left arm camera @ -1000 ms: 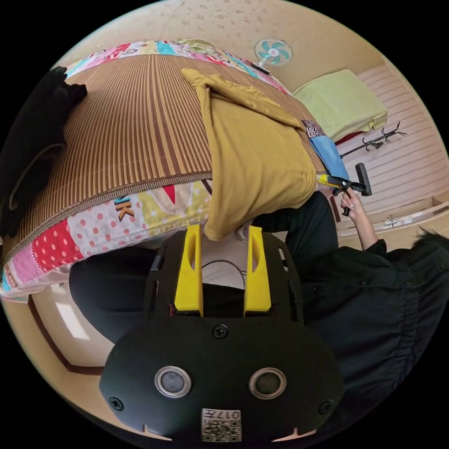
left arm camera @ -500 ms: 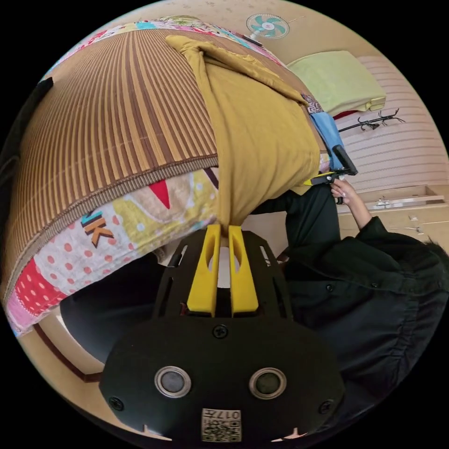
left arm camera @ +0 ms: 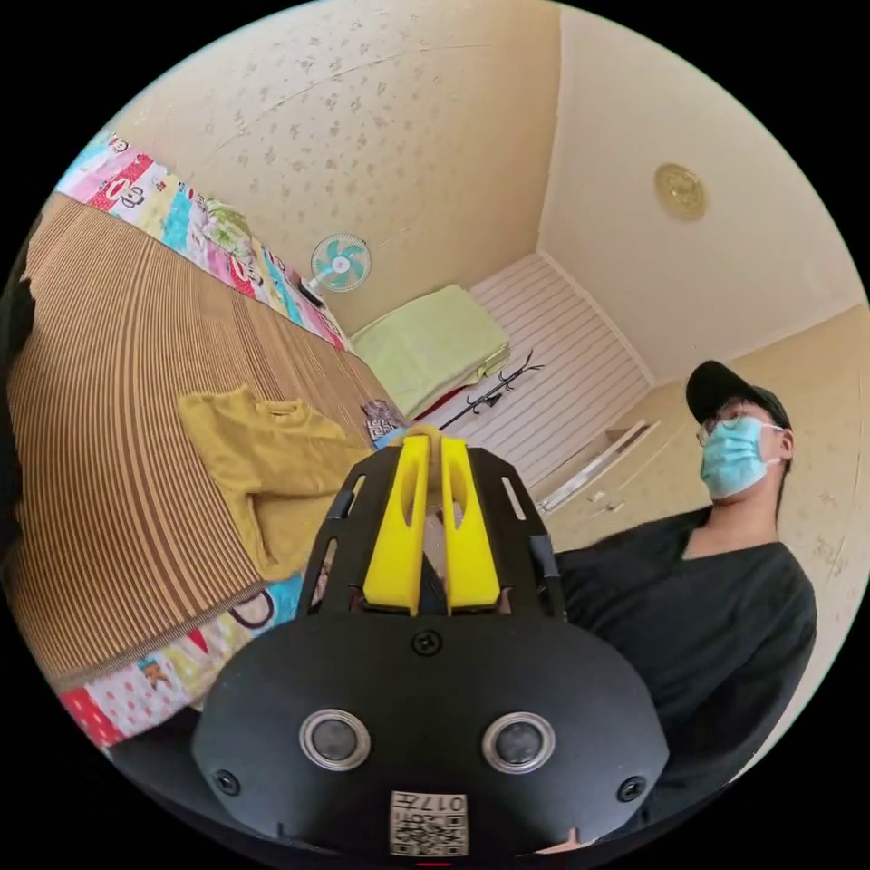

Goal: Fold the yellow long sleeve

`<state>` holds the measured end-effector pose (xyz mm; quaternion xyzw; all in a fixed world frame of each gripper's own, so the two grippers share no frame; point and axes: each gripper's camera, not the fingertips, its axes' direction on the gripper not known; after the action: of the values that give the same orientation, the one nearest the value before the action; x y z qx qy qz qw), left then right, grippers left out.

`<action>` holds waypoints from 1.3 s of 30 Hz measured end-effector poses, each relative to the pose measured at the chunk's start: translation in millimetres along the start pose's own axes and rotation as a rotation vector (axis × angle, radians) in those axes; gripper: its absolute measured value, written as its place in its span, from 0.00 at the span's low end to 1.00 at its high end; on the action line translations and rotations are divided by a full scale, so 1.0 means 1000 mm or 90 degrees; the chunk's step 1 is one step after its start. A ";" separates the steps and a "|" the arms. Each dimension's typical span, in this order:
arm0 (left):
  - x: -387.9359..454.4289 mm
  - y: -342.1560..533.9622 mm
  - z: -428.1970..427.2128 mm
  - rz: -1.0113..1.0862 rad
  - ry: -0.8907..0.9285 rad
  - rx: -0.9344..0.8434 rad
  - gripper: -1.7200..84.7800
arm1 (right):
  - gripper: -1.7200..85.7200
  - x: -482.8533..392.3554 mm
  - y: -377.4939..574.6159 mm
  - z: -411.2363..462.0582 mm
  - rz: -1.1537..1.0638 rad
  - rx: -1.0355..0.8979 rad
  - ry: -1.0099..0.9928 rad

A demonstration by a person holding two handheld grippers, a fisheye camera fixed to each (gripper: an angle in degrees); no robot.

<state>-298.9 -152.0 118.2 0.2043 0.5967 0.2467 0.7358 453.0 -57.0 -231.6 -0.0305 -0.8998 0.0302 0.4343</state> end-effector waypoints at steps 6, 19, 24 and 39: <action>-0.103 -0.103 0.039 -0.160 -0.098 0.018 0.17 | 0.10 0.091 -0.121 0.027 0.236 0.160 0.281; -0.163 0.060 0.067 -0.424 -0.189 0.042 0.23 | 0.04 0.118 -0.044 0.152 0.097 -0.091 0.899; -0.165 0.032 0.074 -0.428 -0.146 0.138 0.11 | 0.03 0.081 -0.051 0.159 0.006 0.024 0.795; 0.079 -0.005 0.437 0.189 0.039 -0.253 0.11 | 0.05 0.061 0.057 -0.057 0.234 0.167 0.676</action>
<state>142.6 -110.3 143.3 0.1331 0.5219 0.4704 0.6990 461.8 6.2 -153.2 -0.1435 -0.5271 0.1973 0.8140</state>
